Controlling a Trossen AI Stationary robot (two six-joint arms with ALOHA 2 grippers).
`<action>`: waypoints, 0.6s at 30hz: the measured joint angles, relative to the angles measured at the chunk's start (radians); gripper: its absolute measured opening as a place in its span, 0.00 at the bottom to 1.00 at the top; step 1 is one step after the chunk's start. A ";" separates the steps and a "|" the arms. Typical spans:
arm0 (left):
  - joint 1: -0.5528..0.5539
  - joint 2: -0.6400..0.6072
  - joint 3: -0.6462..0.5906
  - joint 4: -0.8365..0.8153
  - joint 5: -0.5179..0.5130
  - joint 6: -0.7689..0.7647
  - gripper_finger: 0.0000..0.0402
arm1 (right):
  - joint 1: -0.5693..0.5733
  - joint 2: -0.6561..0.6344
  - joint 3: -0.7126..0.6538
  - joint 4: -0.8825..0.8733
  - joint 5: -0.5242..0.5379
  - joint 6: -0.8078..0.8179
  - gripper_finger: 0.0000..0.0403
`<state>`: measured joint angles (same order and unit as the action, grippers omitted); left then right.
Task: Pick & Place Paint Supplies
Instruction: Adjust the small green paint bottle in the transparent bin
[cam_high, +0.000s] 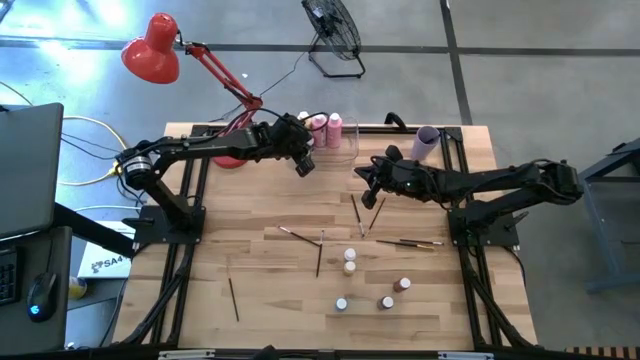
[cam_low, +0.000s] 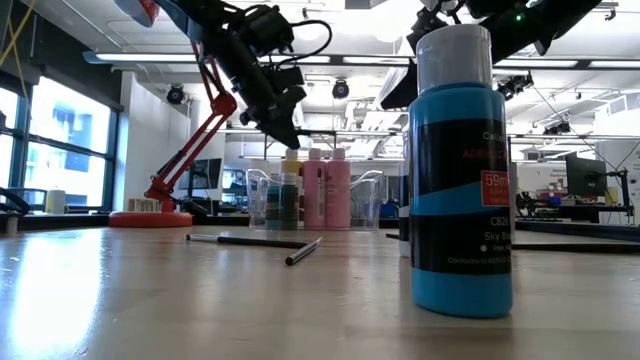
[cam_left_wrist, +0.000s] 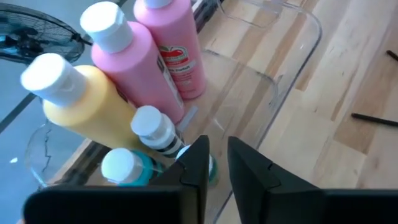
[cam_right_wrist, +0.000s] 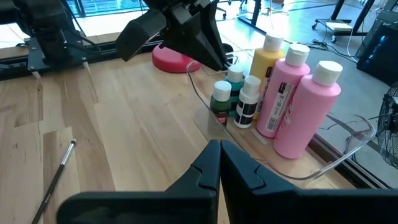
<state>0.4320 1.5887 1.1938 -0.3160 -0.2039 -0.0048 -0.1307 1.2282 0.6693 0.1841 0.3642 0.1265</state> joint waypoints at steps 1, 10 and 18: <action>0.000 0.000 0.000 0.002 -0.010 0.000 0.16 | 0.000 0.000 0.000 0.000 0.000 0.000 0.00; 0.000 0.000 0.000 0.013 0.054 -0.001 0.14 | 0.000 0.000 0.000 -0.001 0.000 0.000 0.00; 0.009 0.011 0.000 0.035 0.077 -0.004 0.01 | 0.000 0.000 0.000 -0.001 0.000 0.000 0.00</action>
<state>0.4406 1.6000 1.1934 -0.2806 -0.1269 -0.0087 -0.1307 1.2282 0.6693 0.1835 0.3645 0.1265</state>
